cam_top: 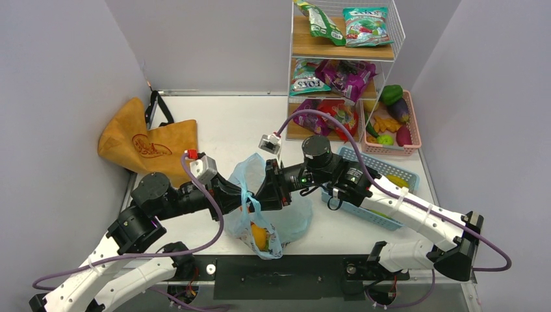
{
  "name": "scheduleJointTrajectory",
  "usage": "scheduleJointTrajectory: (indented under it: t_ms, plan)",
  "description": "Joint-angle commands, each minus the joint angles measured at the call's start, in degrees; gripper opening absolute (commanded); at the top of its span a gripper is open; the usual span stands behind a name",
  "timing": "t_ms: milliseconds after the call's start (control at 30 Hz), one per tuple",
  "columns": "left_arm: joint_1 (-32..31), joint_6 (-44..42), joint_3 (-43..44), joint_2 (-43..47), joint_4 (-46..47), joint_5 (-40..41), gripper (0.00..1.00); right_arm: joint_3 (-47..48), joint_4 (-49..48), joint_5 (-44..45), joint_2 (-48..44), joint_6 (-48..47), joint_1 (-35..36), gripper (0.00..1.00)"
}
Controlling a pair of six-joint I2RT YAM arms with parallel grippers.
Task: Place the food into the grocery bag and tie it
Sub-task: Tie the grocery bag at the center of the board.
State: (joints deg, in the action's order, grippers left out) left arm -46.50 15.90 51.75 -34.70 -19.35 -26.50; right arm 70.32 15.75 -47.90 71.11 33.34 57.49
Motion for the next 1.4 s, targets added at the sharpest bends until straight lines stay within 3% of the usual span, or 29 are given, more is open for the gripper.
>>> scheduleJointTrajectory:
  t_ms: [0, 367, 933, 1367]
  plan:
    - [-0.19, 0.30, 0.11, -0.15, 3.72, 3.36, 0.00, 0.41, -7.29, -3.70, -0.73, 0.94, 1.55, 0.20]
    - [-0.23, 2.26, -1.10, 1.15, 5.76, 4.49, 0.00, -3.85, -17.82, -2.18, -1.24, 6.52, 2.11, 0.31]
    - [-0.19, 4.85, -2.80, 2.20, 8.02, 6.83, 0.00, -2.81, -18.61, -0.92, -0.39, 6.70, 2.91, 0.38]
    - [-0.23, 5.81, -4.02, 3.22, 8.32, 9.00, 0.00, -1.84, -18.68, 7.41, 1.24, 6.85, 5.64, 0.39]
